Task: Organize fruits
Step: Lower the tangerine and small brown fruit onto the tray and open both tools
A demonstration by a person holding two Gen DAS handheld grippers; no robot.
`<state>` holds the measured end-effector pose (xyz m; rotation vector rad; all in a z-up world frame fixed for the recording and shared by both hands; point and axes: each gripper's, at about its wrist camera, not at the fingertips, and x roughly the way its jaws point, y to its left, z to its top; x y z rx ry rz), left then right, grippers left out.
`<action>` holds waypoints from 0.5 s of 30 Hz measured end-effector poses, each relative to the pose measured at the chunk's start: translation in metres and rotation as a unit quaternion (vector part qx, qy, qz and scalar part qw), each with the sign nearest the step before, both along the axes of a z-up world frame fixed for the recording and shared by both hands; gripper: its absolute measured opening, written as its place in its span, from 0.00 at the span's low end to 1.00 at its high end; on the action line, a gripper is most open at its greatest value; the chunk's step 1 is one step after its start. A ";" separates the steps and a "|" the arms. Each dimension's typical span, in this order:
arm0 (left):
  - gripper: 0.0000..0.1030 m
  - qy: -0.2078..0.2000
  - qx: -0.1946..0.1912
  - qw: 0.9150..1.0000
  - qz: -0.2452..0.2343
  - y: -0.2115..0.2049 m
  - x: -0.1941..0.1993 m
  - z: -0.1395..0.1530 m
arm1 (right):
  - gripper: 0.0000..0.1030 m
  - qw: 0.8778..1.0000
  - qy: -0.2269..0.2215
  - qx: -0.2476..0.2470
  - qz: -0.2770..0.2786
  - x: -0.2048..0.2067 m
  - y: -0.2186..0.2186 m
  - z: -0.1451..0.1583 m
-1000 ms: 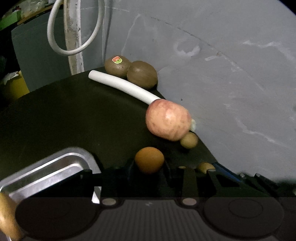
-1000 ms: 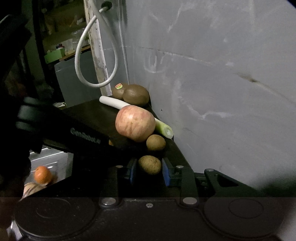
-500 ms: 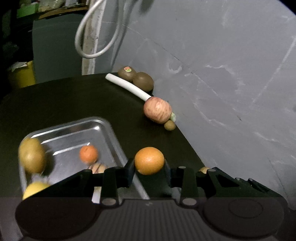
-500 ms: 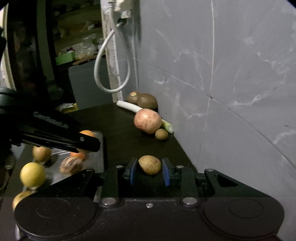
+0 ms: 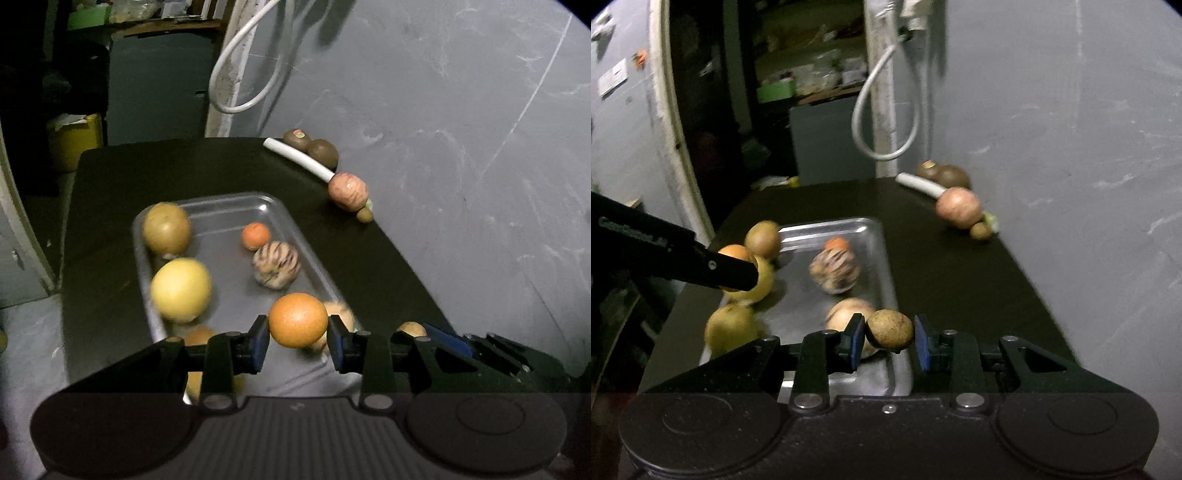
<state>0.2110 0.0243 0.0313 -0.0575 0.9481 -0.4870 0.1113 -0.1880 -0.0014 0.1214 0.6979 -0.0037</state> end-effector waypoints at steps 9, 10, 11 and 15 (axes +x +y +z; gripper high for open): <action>0.36 0.044 0.008 0.999 0.014 0.031 -0.027 -0.026 | 0.30 0.999 0.025 0.000 0.043 -0.006 0.034 -0.009; 0.36 0.049 0.008 0.999 0.019 0.033 -0.028 -0.030 | 0.30 0.998 0.028 -0.001 0.048 -0.005 0.037 -0.011; 0.36 0.053 0.009 0.998 0.022 0.036 -0.029 -0.033 | 0.30 0.998 0.031 -0.001 0.052 -0.006 0.039 -0.012; 0.36 0.063 0.019 0.997 0.033 0.041 -0.030 -0.042 | 0.30 0.997 0.042 -0.003 0.069 -0.005 0.048 -0.020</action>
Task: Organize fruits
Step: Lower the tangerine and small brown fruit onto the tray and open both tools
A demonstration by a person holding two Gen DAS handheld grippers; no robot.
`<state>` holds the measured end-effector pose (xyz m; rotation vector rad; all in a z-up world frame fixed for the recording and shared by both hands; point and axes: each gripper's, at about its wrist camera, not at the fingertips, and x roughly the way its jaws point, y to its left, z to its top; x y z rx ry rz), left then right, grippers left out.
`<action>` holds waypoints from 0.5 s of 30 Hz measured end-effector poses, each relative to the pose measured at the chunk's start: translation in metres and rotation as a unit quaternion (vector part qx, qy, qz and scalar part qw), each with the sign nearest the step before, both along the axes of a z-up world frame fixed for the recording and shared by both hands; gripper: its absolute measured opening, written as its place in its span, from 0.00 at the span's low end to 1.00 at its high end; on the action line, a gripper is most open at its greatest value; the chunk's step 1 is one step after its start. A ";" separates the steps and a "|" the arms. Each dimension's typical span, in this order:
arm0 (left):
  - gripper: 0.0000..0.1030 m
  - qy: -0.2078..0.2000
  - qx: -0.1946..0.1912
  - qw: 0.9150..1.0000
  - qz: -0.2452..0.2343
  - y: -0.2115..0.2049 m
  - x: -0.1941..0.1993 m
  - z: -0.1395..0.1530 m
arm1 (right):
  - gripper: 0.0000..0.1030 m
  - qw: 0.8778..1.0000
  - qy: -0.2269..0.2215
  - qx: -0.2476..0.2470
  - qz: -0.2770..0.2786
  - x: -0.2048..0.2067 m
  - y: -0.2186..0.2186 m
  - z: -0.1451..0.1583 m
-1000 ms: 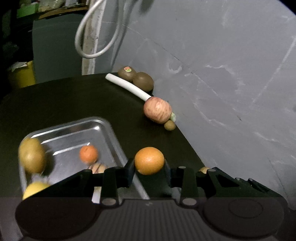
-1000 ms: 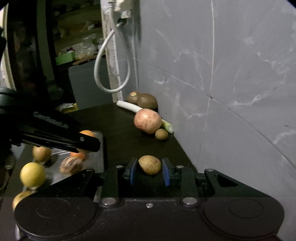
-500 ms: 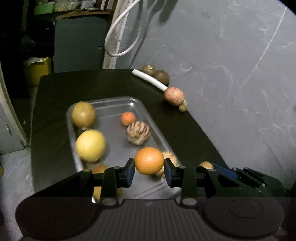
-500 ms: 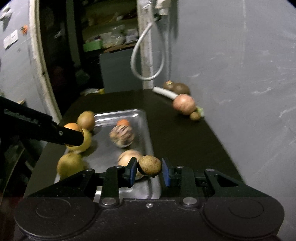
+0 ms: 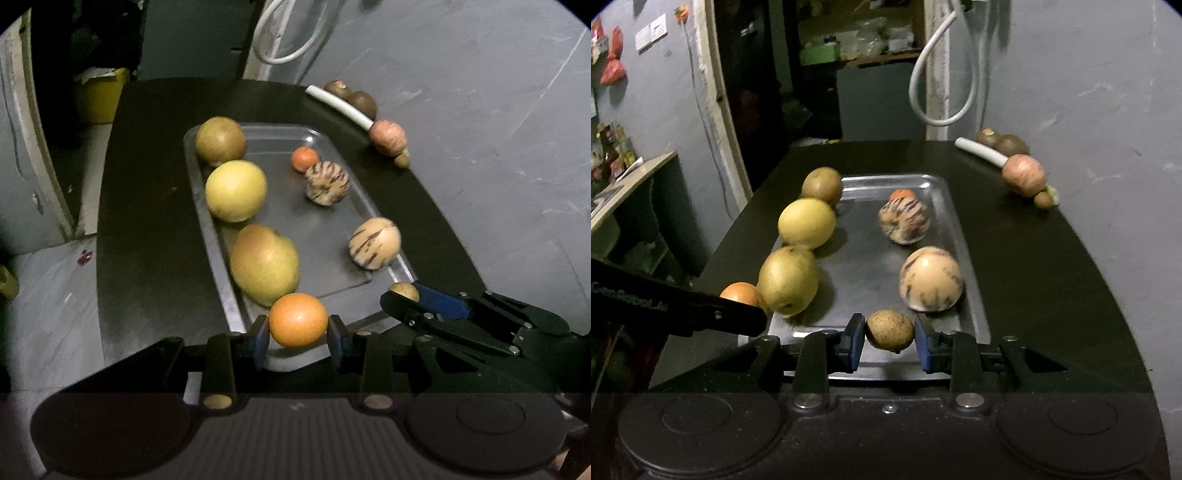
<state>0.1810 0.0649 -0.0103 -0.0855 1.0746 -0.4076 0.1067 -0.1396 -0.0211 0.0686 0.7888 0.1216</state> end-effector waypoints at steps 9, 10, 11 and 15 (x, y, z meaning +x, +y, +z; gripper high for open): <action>0.36 0.015 0.016 1.000 0.015 0.001 0.002 -0.014 | 0.30 1.000 0.019 0.000 0.015 0.007 0.006 -0.015; 0.36 0.017 0.017 1.000 0.017 0.001 0.003 -0.015 | 0.30 1.000 0.020 -0.001 0.016 0.008 0.007 -0.016; 0.36 0.019 0.019 1.000 0.017 0.001 0.004 -0.017 | 0.30 1.000 0.021 -0.003 0.018 0.008 0.008 -0.017; 0.36 0.025 0.027 0.999 0.019 -0.002 0.005 -0.021 | 0.30 0.999 0.023 -0.004 0.023 0.011 0.009 -0.021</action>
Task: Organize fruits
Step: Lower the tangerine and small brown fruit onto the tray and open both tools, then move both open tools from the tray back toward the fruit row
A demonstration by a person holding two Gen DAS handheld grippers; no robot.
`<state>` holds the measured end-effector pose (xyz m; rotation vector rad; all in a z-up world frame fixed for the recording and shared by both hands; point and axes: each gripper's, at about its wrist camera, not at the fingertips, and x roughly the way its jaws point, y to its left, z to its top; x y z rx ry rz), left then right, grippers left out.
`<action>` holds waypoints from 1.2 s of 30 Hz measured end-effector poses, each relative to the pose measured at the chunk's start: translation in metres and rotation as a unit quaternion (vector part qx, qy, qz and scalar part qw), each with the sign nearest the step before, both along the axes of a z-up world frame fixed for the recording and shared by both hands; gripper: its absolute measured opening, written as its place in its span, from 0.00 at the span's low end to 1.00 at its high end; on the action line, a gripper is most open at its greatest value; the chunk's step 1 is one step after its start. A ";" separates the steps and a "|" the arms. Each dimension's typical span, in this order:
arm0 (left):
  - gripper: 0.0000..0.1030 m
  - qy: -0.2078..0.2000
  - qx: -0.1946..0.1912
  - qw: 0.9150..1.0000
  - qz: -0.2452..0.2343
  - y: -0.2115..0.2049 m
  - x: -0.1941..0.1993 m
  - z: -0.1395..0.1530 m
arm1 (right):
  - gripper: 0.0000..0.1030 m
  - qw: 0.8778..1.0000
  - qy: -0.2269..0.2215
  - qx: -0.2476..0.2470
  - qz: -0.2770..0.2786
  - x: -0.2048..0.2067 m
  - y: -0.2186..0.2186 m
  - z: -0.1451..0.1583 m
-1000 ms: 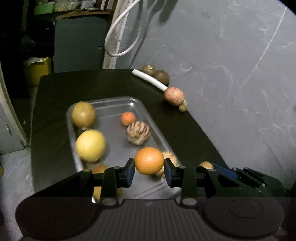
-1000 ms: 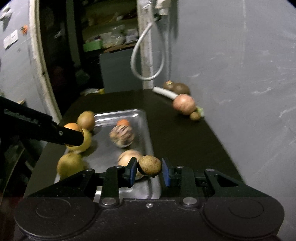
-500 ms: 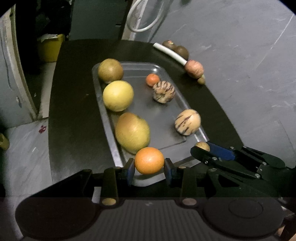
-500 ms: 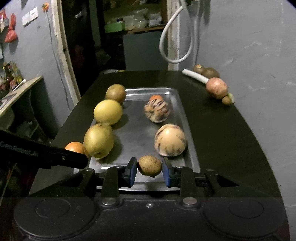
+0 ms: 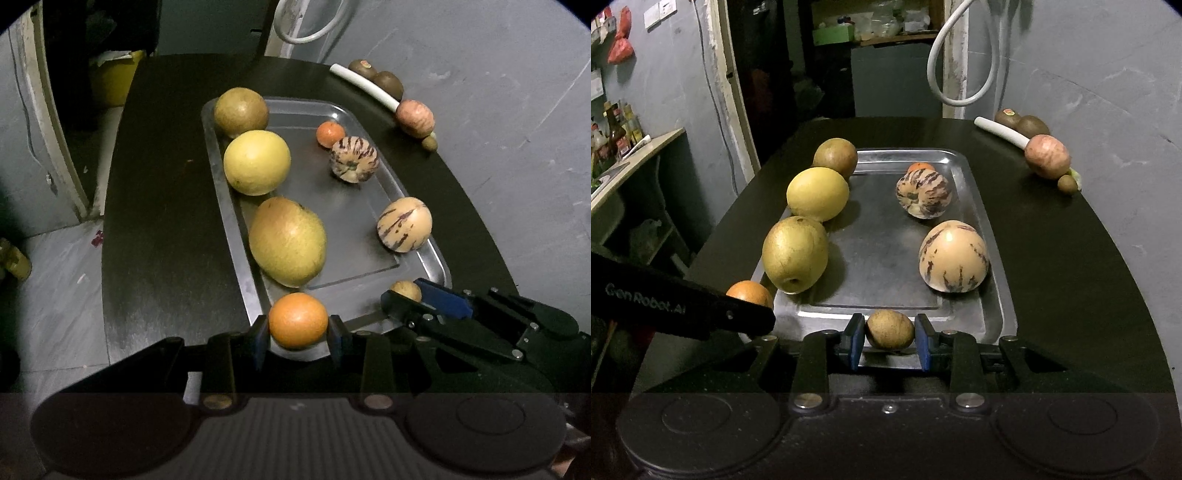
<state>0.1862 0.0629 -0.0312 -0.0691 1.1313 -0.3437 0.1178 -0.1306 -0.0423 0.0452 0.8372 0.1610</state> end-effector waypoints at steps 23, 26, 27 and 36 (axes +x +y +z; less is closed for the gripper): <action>0.45 0.014 0.010 1.000 0.001 -0.006 0.000 -0.001 | 0.33 1.000 0.009 0.004 0.000 0.005 -0.002 -0.006; 0.49 0.016 0.011 1.000 -0.004 -0.006 -0.004 0.003 | 0.42 1.000 0.006 0.005 -0.001 0.002 -0.005 -0.003; 0.51 0.015 0.011 1.000 -0.006 -0.006 -0.005 0.005 | 0.44 1.000 0.002 0.004 -0.002 0.000 -0.006 -0.001; 0.86 0.013 0.030 0.999 -0.041 -0.011 -0.021 0.020 | 0.88 1.000 -0.002 -0.009 -0.027 -0.017 -0.026 0.013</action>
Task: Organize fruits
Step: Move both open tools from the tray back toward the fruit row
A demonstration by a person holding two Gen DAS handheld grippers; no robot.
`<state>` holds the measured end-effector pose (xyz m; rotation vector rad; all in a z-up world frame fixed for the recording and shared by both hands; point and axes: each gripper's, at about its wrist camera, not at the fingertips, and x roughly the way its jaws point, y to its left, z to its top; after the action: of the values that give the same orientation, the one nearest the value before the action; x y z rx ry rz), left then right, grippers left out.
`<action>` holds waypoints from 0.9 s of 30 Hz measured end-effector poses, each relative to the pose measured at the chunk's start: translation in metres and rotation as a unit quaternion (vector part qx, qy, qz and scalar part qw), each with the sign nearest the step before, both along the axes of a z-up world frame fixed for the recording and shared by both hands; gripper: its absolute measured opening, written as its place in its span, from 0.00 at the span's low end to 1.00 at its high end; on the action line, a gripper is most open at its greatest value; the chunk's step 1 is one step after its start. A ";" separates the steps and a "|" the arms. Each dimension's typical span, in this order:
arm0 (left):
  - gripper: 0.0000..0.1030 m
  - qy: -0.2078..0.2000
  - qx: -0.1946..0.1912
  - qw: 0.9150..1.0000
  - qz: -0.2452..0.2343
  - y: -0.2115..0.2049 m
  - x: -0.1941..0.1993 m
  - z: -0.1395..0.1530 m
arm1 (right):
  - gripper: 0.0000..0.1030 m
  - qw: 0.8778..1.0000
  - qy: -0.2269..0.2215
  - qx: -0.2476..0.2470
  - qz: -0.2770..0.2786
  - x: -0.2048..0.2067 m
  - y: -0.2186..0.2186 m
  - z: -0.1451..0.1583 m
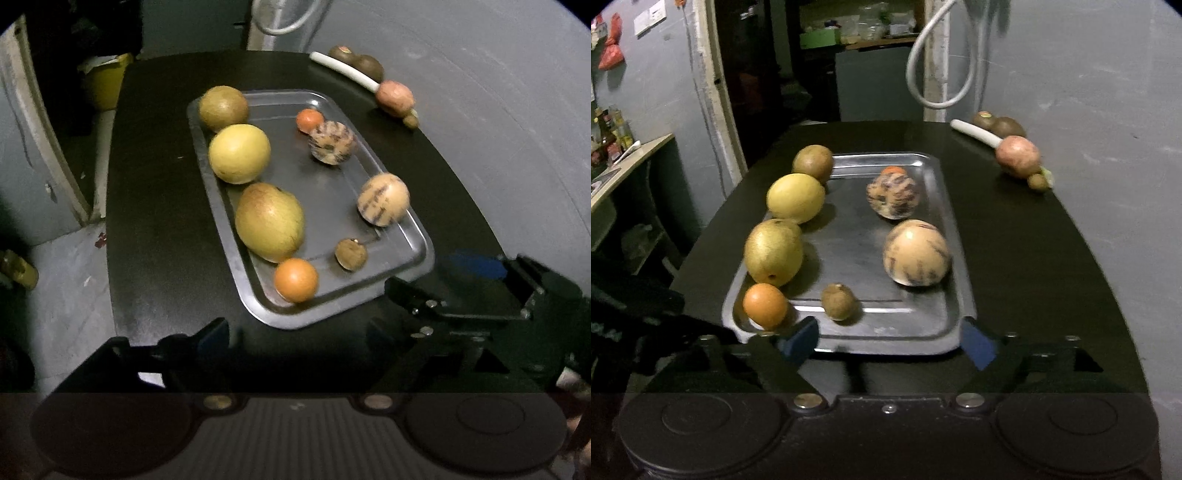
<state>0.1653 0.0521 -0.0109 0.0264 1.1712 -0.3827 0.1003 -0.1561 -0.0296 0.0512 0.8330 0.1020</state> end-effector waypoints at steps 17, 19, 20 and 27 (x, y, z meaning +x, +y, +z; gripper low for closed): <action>1.00 0.009 0.029 0.988 -0.150 -0.083 0.003 0.001 | 0.99 0.988 0.054 -0.020 -0.143 -0.017 -0.081 -0.007; 1.00 0.002 0.026 0.988 -0.153 -0.092 0.012 0.004 | 0.99 0.987 0.049 -0.021 -0.154 -0.014 -0.088 -0.006; 1.00 -0.001 0.025 0.988 -0.151 -0.096 0.017 0.005 | 0.99 0.986 0.046 -0.022 -0.156 -0.013 -0.091 -0.005; 1.00 -0.005 0.021 0.993 -0.118 -0.120 0.062 0.007 | 0.99 0.987 0.022 -0.021 -0.158 0.013 -0.107 -0.003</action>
<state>0.2272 -0.0680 -0.0043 0.2041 1.1686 -0.5652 0.1136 -0.2630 -0.0329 0.1465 0.8620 -0.2159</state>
